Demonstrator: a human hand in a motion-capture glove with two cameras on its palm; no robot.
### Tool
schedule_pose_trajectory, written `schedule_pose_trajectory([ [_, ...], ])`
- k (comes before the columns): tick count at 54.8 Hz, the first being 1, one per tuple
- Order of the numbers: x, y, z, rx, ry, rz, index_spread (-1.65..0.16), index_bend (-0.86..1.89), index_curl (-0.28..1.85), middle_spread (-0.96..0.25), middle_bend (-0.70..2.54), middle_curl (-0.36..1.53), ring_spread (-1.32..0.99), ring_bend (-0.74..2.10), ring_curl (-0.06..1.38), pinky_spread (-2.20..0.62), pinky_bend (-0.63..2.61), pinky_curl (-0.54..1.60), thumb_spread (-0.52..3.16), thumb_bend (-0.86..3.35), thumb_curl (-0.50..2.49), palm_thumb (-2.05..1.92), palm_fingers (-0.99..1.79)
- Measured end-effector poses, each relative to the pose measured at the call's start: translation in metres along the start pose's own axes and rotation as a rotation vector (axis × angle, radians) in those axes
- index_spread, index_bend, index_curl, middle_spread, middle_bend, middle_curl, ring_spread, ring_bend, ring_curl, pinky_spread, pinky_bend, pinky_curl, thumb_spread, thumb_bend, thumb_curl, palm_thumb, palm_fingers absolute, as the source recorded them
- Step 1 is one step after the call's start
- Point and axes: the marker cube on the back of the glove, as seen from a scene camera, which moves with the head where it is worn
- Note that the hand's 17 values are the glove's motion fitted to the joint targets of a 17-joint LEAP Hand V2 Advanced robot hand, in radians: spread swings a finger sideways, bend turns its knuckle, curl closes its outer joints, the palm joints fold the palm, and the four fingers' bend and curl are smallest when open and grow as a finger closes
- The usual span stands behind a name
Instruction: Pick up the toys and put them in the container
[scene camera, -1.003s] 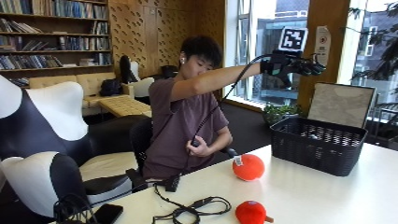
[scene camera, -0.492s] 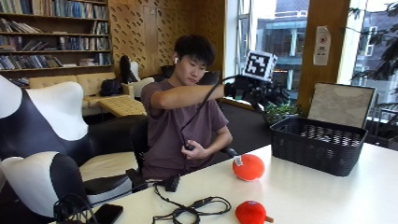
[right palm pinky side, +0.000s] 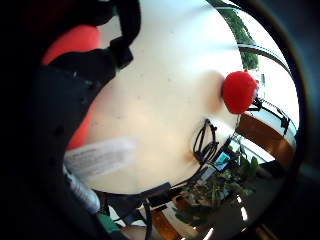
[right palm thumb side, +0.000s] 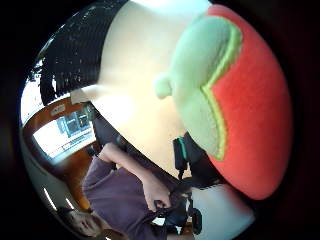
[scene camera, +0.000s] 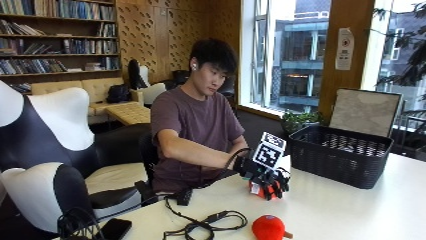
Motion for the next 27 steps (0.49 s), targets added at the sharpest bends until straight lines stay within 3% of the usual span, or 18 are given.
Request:
schedule_pose_trajectory([
  [10,0.002,-0.014,-0.004,0.177,-0.06,-0.03,-0.24,0.18,0.19,-0.05,0.37,0.3,-0.13,0.82,0.42,-0.14,1.02,0.35,1.33,0.13,0.43,0.39,0.59],
  [16,0.005,-0.024,-0.016,0.231,-0.116,-0.036,-0.28,0.28,0.22,-0.15,0.53,0.37,-0.25,0.96,0.49,-0.23,1.08,0.39,1.15,0.18,0.54,0.56,0.88],
  [27,-0.007,-0.03,-0.078,0.261,-0.111,0.004,-0.38,0.56,0.34,-0.27,0.89,0.56,-0.38,1.1,0.6,-0.3,1.08,0.45,0.86,0.15,0.67,0.62,1.03],
])
